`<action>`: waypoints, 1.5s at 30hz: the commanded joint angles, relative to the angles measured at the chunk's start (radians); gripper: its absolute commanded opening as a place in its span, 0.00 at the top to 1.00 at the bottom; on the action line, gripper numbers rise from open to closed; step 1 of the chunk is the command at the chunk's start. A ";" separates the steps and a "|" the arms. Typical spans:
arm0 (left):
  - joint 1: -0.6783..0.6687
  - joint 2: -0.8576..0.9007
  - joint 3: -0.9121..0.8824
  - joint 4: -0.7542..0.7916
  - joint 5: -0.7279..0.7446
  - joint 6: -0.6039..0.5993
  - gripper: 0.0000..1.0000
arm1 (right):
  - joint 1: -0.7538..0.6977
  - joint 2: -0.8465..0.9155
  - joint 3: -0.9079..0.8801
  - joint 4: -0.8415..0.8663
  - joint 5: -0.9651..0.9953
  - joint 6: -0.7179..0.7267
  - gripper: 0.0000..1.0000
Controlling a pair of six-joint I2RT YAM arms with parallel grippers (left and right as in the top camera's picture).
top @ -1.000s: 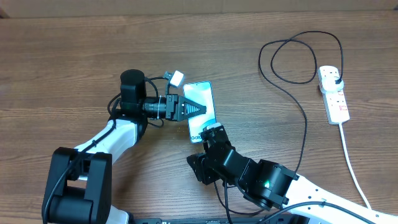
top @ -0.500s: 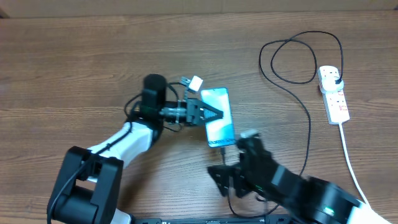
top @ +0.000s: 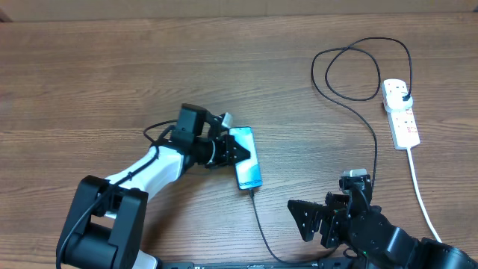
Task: Plug charger to phone and switch on socket
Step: 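Lower the phone flat onto the table with the left gripper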
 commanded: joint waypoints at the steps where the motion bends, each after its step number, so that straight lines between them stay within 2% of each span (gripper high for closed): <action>1: 0.058 -0.005 0.019 -0.001 -0.028 0.129 0.96 | -0.003 -0.004 0.023 0.017 0.025 0.019 0.00; 11: 0.128 0.003 0.158 -0.061 -0.048 0.220 0.96 | -0.003 -0.004 0.023 0.088 0.027 0.019 0.00; 17: 0.125 0.137 0.298 -0.233 -0.036 0.262 0.96 | -0.003 -0.004 0.023 0.093 0.027 0.018 0.00; 21: 0.125 0.260 0.400 -0.377 0.061 0.347 0.96 | -0.003 -0.004 0.023 0.088 0.027 0.018 0.00; 26: 0.118 0.340 0.486 -0.536 0.067 0.465 0.96 | -0.003 -0.004 0.023 0.089 0.029 0.018 0.00; 38: 0.105 0.363 0.488 -0.546 -0.120 0.476 0.95 | -0.003 -0.004 0.023 0.087 0.032 0.018 0.00; 45: 0.073 0.364 0.479 -0.535 -0.144 0.475 0.91 | -0.003 -0.003 0.022 0.088 0.032 0.018 0.00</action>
